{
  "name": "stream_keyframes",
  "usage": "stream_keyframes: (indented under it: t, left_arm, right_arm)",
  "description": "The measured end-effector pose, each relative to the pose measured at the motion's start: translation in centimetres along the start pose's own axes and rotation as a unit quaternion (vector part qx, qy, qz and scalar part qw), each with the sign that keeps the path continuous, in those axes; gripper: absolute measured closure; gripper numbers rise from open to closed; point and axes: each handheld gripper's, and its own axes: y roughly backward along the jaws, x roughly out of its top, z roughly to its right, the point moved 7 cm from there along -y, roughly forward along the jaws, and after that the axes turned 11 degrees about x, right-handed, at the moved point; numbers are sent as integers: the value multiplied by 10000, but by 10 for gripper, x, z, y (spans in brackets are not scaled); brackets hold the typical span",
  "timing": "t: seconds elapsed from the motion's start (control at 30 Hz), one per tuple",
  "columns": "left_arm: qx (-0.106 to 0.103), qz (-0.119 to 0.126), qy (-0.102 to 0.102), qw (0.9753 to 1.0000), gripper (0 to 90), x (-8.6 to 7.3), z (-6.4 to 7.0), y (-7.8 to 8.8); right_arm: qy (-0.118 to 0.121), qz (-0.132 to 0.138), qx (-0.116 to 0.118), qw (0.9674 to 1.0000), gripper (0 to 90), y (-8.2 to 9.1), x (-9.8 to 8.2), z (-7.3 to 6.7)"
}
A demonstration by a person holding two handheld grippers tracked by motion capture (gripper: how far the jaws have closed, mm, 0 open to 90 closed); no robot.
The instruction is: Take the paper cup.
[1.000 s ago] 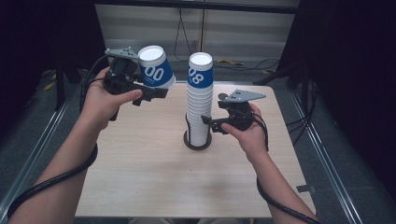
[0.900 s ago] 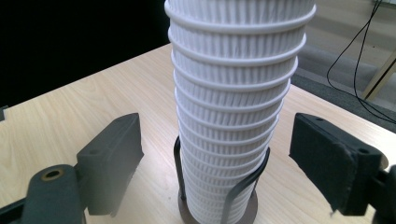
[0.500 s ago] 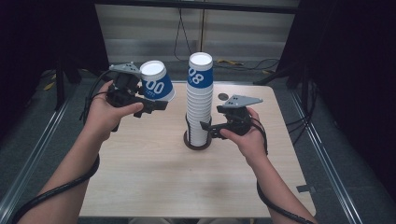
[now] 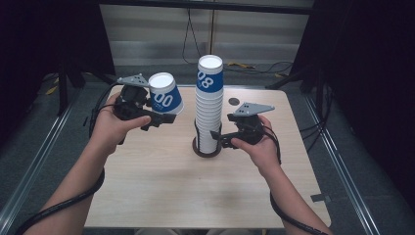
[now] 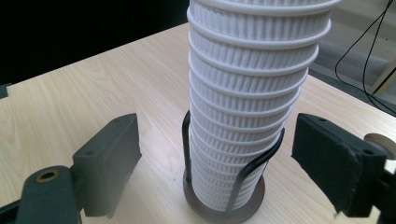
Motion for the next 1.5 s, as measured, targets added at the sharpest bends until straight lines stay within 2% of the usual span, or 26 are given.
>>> stream_keyframes:
  t: [0.4, 0.73, 0.87, 0.97, 1.0, 1.17, 1.3, 1.5]
  left_arm:
    - [-95, -135, -8, 9999, 219, -17, 6, -10]
    - [-142, -244, -148, 9995, 221, -27, 10, -14]
    - [-209, -247, -127, 9994, 223, -31, 13, -17]
    - [-205, -335, -231, 9990, 224, -34, 15, -18]
    - [-228, -315, -187, 9991, 223, -35, 16, -19]
    - [-293, -375, -278, 9985, 226, -40, 20, -23]
    - [-297, -522, -390, 9974, 229, -44, 23, -25]
    - [-364, -541, -458, 9968, 238, -47, 27, -29]
  right_arm:
    - [16, -99, 1, 9999, 142, 2, -6, 1]
    - [18, -141, 19, 9999, 142, 1, -8, 0]
    - [49, -164, 59, 9998, 142, -1, -9, -1]
    - [70, -162, 93, 9998, 142, -2, -9, -3]
    - [84, -191, 73, 9998, 142, -1, -9, -3]
    - [82, -163, 121, 9998, 142, -3, -11, -5]
    - [129, -191, 156, 9996, 142, -3, -13, -6]
    - [115, -215, 191, 9995, 142, -1, -16, -5]
